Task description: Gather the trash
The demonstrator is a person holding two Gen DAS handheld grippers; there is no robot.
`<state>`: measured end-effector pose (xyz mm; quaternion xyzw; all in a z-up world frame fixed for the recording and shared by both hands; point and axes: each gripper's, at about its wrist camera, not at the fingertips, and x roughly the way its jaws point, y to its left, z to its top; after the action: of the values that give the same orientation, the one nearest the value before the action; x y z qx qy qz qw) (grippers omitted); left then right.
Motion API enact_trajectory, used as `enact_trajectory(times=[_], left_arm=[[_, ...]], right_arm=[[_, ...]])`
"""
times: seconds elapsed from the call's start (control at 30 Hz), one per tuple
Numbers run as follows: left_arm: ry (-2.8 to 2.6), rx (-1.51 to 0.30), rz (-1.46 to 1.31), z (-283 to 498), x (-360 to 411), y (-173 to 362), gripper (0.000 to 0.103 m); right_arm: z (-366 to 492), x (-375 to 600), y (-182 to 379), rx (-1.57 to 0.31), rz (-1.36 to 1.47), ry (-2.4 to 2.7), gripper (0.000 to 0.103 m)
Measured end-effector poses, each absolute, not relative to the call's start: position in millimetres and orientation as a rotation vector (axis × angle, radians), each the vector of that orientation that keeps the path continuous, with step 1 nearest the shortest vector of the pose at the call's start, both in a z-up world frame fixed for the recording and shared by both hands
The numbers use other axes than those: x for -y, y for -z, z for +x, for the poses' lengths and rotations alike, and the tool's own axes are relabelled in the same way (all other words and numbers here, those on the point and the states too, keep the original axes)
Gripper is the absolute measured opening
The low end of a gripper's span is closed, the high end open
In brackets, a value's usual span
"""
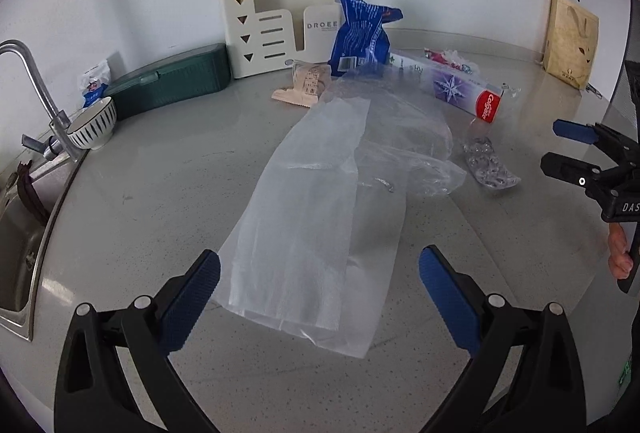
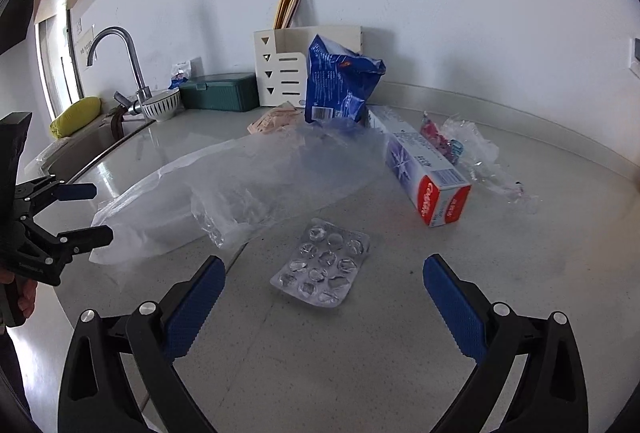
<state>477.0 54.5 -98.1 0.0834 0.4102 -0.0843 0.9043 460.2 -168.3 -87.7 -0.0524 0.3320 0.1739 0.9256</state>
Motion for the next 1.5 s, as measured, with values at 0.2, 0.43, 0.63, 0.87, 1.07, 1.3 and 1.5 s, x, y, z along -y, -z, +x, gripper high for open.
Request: enact_trajectory(times=[0.2, 0.43, 0.63, 0.87, 1.07, 1.3, 1.5], left_arm=[[0.193, -0.931, 0.184, 510.5, -58.8, 107.5, 0.099], [0.231, -0.998, 0.085, 527.8, -81.1, 121.0, 0.065], [0.236, -1.009, -0.045, 524.9, -106.9, 124.3, 0.019], [0.201, -0.927, -0.169, 502.6, -132.4, 110.3, 0.005], [0.178, -0.855, -0.164, 475.9, -143.1, 82.7, 0.005], [0.177, -0.771, -0.156, 450.4, -151.7, 49.6, 0.005], [0.177, -0.742, -0.144, 436.2, -155.6, 36.9, 0.005]], right_arm=[[488.9, 149.6, 93.1, -0.74, -0.154, -0.376, 0.1], [507.0, 141.4, 98.9, -0.798, -0.125, -0.401, 0.1], [519.9, 141.6, 102.5, -0.842, -0.097, -0.389, 0.1], [524.4, 134.8, 100.9, -0.867, -0.126, -0.365, 0.1], [533.6, 133.1, 105.1, -0.918, -0.142, -0.328, 0.1], [551.5, 134.3, 119.2, -1.014, -0.141, -0.253, 0.1], [567.9, 138.6, 130.4, -1.07, -0.087, -0.212, 0.098]])
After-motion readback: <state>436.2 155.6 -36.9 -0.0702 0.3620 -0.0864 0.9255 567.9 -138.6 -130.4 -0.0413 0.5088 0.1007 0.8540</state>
